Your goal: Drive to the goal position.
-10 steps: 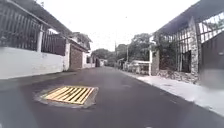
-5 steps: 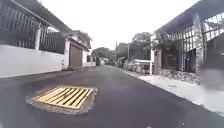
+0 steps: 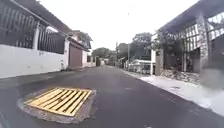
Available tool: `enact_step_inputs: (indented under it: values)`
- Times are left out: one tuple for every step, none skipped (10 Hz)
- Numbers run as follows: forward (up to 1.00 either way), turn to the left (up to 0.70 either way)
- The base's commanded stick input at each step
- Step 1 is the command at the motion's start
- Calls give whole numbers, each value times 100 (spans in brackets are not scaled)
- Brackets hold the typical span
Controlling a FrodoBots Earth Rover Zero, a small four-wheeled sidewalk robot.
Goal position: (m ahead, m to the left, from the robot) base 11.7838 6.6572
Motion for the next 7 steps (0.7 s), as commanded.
enact_step_inputs:
  values:
    - [50,-8]
    - [50,-34]
    - [50,-50]
    - [50,-50]
    - [50,-34]
    - [50,0]
    - [50,0]
